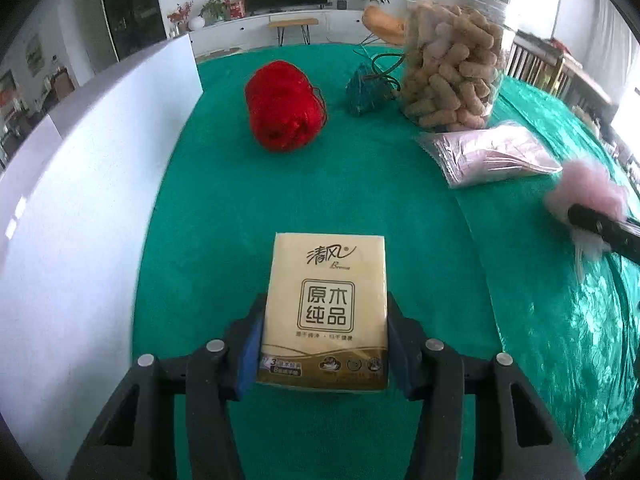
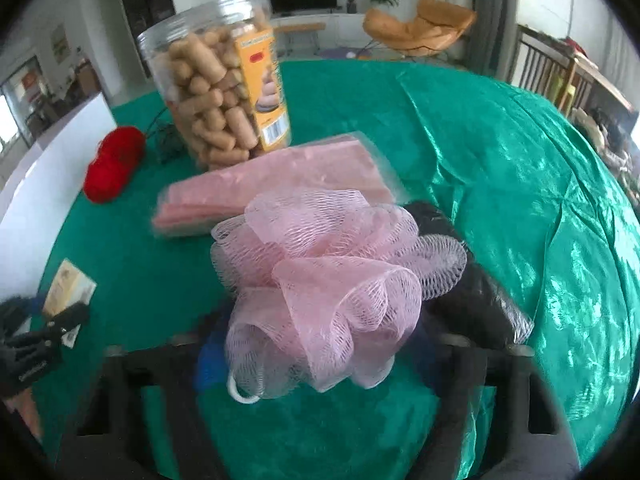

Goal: Organize soft objects
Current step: 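Grasp the beige tissue pack with the left tool while the right tool holds the puff, then drop the tissue pack into the white box with the left tool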

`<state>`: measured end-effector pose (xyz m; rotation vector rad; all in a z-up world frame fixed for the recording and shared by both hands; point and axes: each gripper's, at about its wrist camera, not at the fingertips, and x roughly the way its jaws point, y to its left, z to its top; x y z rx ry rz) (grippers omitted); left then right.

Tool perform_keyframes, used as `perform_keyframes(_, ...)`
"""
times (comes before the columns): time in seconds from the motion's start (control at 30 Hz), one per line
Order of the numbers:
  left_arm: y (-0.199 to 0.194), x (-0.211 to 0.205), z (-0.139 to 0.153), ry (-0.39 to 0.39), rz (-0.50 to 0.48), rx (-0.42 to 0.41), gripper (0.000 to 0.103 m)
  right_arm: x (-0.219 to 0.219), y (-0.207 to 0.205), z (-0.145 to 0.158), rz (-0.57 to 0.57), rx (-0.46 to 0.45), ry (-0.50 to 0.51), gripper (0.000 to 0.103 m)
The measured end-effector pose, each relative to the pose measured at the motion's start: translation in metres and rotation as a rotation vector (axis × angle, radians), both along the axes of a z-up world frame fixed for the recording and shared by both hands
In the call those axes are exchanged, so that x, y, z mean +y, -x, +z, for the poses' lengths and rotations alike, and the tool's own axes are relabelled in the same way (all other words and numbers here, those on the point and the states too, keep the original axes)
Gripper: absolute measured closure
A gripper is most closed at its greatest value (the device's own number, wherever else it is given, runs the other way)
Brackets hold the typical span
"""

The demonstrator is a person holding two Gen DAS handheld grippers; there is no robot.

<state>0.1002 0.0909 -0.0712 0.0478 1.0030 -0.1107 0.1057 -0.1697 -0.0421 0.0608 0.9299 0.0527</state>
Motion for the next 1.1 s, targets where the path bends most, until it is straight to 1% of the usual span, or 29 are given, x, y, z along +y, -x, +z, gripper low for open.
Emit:
perform_keyframes(0.03,0.004,0.003,0.005,0.037,-0.007,-0.004,0.051,-0.001,-0.001,0.001,-0.005,0.013,0.000,0.076)
perform_keyframes(0.1,0.016,0.011,0.019,0.098,-0.005,-0.014,0.051,-0.003,0.009,0.012,-0.010,-0.022,-0.042,0.076)
perform_keyframes(0.17,0.028,0.020,0.033,0.182,0.013,-0.018,0.051,0.000,0.021,0.030,0.006,-0.057,-0.071,0.076)
perform_keyframes(0.2,0.035,0.028,0.042,0.241,0.021,-0.019,0.051,0.003,0.025,0.040,0.021,-0.065,-0.091,0.076)
perform_keyframes(0.23,0.038,0.033,0.052,0.279,0.024,-0.023,0.051,0.010,0.030,0.051,0.041,-0.077,-0.111,0.076)
perform_keyframes(0.3,0.044,0.048,0.077,0.322,0.028,-0.053,0.051,0.032,0.035,0.078,0.106,-0.101,-0.135,0.076)
perform_keyframes(0.37,0.049,0.071,0.102,0.323,0.054,-0.102,0.051,0.068,0.040,0.109,0.201,-0.138,-0.150,0.075)
perform_keyframes(0.43,0.053,0.104,0.128,0.299,0.115,-0.158,0.051,0.112,0.045,0.140,0.307,-0.178,-0.190,0.074)
perform_keyframes(0.5,0.060,0.151,0.148,0.272,0.213,-0.202,0.050,0.149,0.048,0.161,0.397,-0.196,-0.237,0.074)
perform_keyframes(0.53,0.063,0.171,0.152,0.257,0.261,-0.209,0.050,0.179,0.050,0.172,0.465,-0.199,-0.259,0.073)
perform_keyframes(0.57,0.067,0.189,0.153,0.235,0.307,-0.207,0.049,0.197,0.051,0.177,0.506,-0.198,-0.268,0.073)
perform_keyframes(0.6,0.072,0.213,0.153,0.196,0.375,-0.200,0.044,0.218,0.052,0.181,0.551,-0.191,-0.280,0.072)
perform_keyframes(0.63,0.077,0.230,0.150,0.158,0.437,-0.195,0.029,0.245,0.051,0.184,0.602,-0.172,-0.302,0.069)
perform_keyframes(0.67,0.081,0.246,0.145,0.113,0.501,-0.188,0.017,0.261,0.052,0.183,0.634,-0.159,-0.320,0.064)
perform_keyframes(0.7,0.085,0.263,0.138,0.063,0.576,-0.171,0.000,0.277,0.053,0.180,0.667,-0.145,-0.339,0.048)
perform_keyframes(0.73,0.090,0.275,0.131,0.032,0.626,-0.160,0.000,0.295,0.054,0.176,0.714,-0.119,-0.365,0.026)
perform_keyframes(0.77,0.093,0.286,0.125,0.011,0.664,-0.147,0.000,0.312,0.055,0.168,0.765,-0.078,-0.383,0.025)
perform_keyframes(0.8,0.095,0.294,0.120,0.003,0.687,-0.130,0.000,0.325,0.055,0.162,0.792,-0.045,-0.375,0.026)
perform_keyframes(0.83,0.098,0.303,0.113,0.010,0.705,-0.104,0.000,0.334,0.057,0.155,0.809,-0.017,-0.351,0.026)
perform_keyframes(0.87,0.101,0.307,0.110,0.023,0.712,-0.095,0.000,0.338,0.060,0.150,0.816,-0.004,-0.334,0.026)
perform_keyframes(0.93,0.108,0.306,0.109,0.041,0.722,-0.120,0.000,0.327,0.064,0.143,0.802,-0.033,-0.328,0.026)
perform_keyframes(1.0,0.110,0.295,0.110,0.050,0.707,-0.147,0.000,0.304,0.060,0.138,0.763,-0.084,-0.292,0.026)
perform_keyframes(1.1,0.105,0.264,0.113,0.100,0.623,-0.170,0.000,0.255,0.069,0.117,0.666,-0.194,-0.148,0.026)
